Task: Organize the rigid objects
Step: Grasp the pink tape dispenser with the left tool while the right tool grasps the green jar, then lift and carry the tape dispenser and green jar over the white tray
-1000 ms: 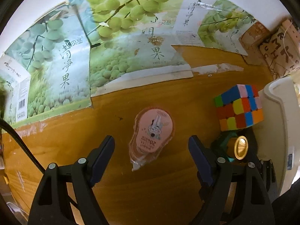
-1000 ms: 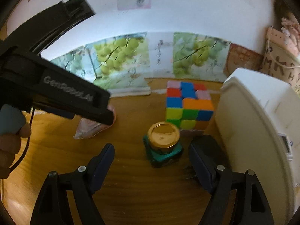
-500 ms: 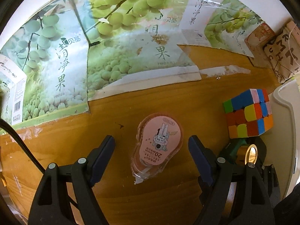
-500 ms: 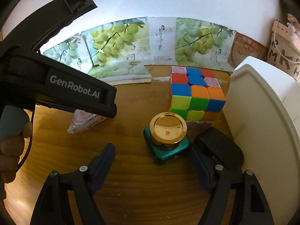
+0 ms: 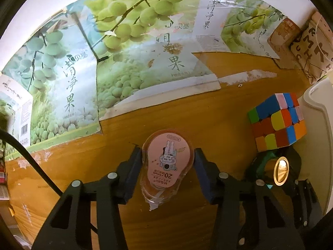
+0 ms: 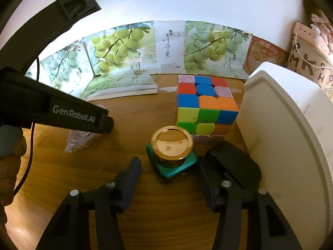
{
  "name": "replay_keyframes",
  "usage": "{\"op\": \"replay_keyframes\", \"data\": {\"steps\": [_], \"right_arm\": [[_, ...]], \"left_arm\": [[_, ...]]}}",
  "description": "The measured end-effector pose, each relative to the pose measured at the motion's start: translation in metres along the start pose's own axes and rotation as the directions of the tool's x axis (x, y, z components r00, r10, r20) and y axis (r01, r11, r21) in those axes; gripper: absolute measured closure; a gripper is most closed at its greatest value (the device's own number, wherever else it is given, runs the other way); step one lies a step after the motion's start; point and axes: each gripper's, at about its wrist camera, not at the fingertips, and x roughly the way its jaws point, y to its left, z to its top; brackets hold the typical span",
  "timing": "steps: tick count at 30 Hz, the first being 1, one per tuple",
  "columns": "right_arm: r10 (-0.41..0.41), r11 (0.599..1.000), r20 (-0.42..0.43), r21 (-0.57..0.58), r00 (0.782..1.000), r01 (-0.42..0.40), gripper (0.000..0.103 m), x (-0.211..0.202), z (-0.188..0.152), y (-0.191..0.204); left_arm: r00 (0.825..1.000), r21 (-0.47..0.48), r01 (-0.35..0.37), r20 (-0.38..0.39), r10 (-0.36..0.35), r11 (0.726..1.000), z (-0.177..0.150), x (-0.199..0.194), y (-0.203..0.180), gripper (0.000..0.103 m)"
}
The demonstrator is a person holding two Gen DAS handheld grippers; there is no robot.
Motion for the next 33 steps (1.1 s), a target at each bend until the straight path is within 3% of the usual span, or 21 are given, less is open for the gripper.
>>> {"op": "replay_keyframes", "data": {"steps": [18, 33], "right_arm": [[0.044, 0.999, -0.04, 0.003, 0.998, -0.044, 0.058, -0.005, 0.0, 0.0], [0.091, 0.995, -0.074, 0.039, 0.993, -0.088, 0.058, -0.03, -0.002, 0.003]], "left_arm": [[0.998, -0.083, 0.046, -0.046, -0.05, 0.995, -0.045, -0.024, 0.025, 0.05], [0.984, -0.161, 0.159, 0.107, -0.143, 0.974, -0.091, -0.084, 0.052, 0.05]]}}
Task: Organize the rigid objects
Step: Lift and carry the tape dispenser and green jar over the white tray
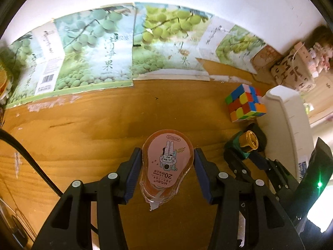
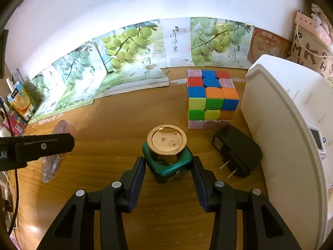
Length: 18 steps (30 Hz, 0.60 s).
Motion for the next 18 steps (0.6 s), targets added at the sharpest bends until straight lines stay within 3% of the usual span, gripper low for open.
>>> {"op": "replay_keyframes", "data": {"steps": [18], "right_arm": [[-0.01, 0.999, 0.108, -0.034, 0.994, 0.013, 0.058, -0.083, -0.015, 0.006]], "left_arm": [[0.987, -0.043, 0.073, 0.144, -0.066, 0.996, -0.046, -0.074, 0.002, 0.05]]}}
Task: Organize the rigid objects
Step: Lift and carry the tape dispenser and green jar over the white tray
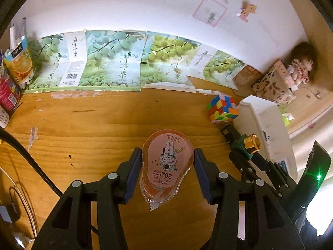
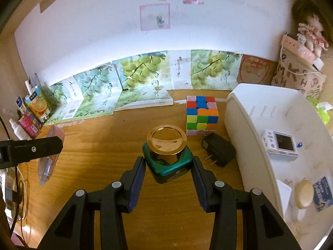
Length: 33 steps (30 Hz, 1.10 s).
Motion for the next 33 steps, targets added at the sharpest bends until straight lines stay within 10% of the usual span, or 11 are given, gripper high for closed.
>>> {"op": "replay_keyframes", "data": {"steps": [14, 33], "right_arm": [[0.018, 0.997, 0.078, -0.072, 0.997, -0.012, 0.058, -0.062, -0.026, 0.006], [0.04, 0.98, 0.142, -0.196, 0.989, -0.011, 0.058, -0.101, -0.059, -0.01]], "left_arm": [[0.989, 0.048, 0.101, 0.105, -0.106, 0.994, -0.033, -0.031, -0.02, 0.05], [0.984, 0.148, 0.172, 0.007, -0.175, 0.974, -0.047, -0.014, -0.076, 0.049]]}}
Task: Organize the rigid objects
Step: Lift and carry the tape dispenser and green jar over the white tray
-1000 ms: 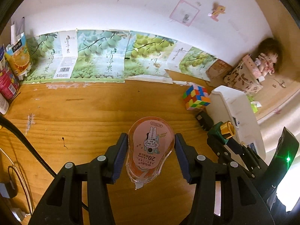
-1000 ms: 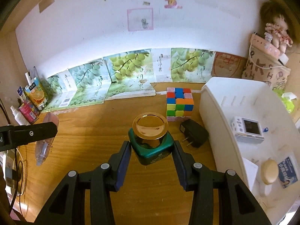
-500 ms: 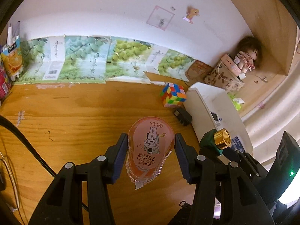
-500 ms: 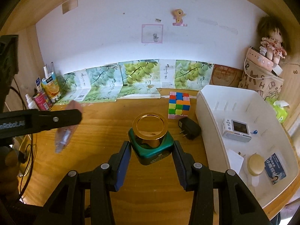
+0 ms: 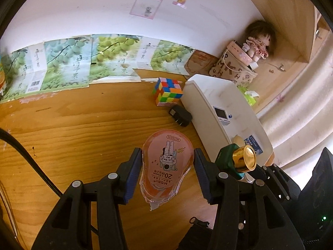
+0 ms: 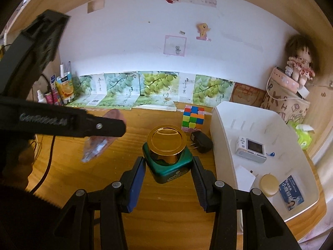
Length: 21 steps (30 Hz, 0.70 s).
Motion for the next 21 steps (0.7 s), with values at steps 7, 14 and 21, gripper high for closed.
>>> {"op": "replay_keyframes", "data": {"steps": [7, 14, 21], "right_arm": [[0.04, 0.998, 0.032, -0.044, 0.999, -0.038, 0.058, -0.009, 0.005, -0.027], [0.081, 0.993, 0.058, -0.091, 0.995, -0.076, 0.058, -0.02, 0.009, -0.065], [0.104, 0.989, 0.049, -0.112, 0.993, -0.098, 0.058, -0.024, 0.008, -0.106]], "left_arm": [[1.0, -0.002, -0.003, 0.011, 0.003, 1.0, 0.008, 0.004, -0.025, 0.049], [0.999, -0.001, -0.02, 0.047, 0.02, 1.0, 0.016, 0.008, -0.059, 0.049], [0.997, -0.005, -0.022, 0.072, 0.022, 1.0, 0.021, 0.019, -0.093, 0.049]]}}
